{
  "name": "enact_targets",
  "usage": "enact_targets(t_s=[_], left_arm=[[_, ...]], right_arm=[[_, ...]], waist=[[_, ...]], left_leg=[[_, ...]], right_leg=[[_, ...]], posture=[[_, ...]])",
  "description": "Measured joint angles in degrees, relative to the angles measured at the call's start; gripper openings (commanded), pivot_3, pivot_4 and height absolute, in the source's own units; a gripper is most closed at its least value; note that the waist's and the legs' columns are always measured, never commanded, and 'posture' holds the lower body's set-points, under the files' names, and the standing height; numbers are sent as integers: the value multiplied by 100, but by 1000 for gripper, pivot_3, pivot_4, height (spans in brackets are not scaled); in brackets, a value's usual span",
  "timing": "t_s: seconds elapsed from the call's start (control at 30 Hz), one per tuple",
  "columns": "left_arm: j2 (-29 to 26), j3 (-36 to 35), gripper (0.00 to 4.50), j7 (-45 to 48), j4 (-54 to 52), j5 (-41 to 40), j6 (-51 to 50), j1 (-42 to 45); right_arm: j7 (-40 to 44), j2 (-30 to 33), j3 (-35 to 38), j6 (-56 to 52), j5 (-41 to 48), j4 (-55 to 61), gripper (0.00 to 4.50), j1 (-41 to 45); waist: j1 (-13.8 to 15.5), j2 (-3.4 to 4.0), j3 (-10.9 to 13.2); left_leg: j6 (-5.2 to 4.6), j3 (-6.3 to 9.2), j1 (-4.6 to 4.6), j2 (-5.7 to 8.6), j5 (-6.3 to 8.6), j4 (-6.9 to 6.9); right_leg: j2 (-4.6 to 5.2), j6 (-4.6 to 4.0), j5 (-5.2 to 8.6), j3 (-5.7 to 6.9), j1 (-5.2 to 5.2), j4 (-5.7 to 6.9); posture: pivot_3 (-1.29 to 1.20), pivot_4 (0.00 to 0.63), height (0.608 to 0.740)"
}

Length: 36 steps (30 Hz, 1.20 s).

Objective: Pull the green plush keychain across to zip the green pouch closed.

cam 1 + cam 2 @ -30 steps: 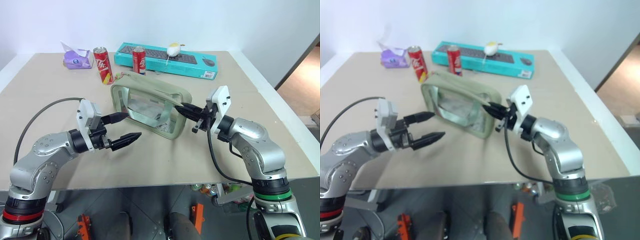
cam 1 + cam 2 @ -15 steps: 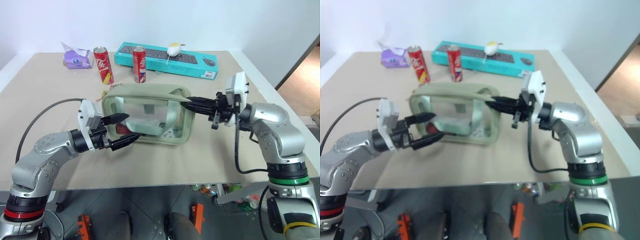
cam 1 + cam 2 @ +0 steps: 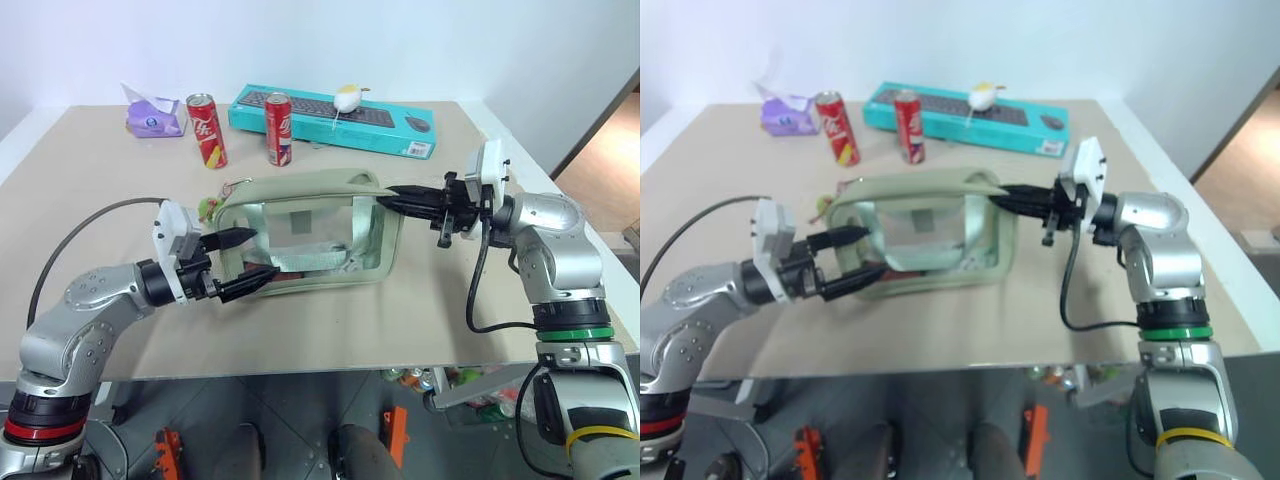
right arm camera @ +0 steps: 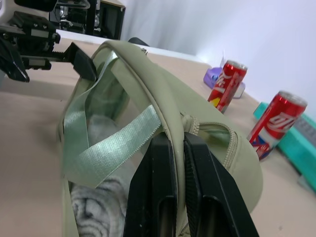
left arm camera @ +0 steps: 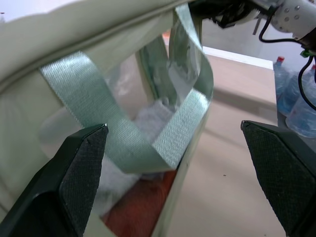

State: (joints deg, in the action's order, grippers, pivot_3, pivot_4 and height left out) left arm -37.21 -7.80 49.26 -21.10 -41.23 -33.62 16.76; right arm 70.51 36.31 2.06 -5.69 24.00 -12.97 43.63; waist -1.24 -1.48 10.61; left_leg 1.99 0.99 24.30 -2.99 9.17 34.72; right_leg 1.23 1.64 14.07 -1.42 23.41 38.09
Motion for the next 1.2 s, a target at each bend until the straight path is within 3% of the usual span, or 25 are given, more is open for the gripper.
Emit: enact_targets(t_s=[0.67,0.87,1.0,1.2], left_arm=[[-33,13,4500,20,37,-46,-67,171],[47,-373,4500,-388,62,-598,-505,337],[-81,-671,4500,-507,337,-646,-534,421],[-472,-915,4500,-250,1666,-76,-1,637]], right_arm=[[-247,143,64,269,-77,458,93,-891],[-287,145,63,143,-57,562,93,-931],[-285,157,64,-77,22,716,93,-969],[-252,218,64,-462,172,958,93,-996]], waist=[[-13,0,0],[-13,0,0],[-30,0,0],[-27,-1,-1]], left_leg=[[0,-2,-7,-2,0,0],[0,0,-8,-4,0,1],[0,-1,-10,-4,0,0],[0,1,-11,-9,0,-3]], right_leg=[[-3,0,-2,-3,-3,1],[-5,0,-3,-2,-4,2],[-7,-1,-3,-3,-3,2],[-13,-9,-3,1,-2,2]], posture=[[0,150,740],[0,150,740],[0,150,740],[0,150,740]])
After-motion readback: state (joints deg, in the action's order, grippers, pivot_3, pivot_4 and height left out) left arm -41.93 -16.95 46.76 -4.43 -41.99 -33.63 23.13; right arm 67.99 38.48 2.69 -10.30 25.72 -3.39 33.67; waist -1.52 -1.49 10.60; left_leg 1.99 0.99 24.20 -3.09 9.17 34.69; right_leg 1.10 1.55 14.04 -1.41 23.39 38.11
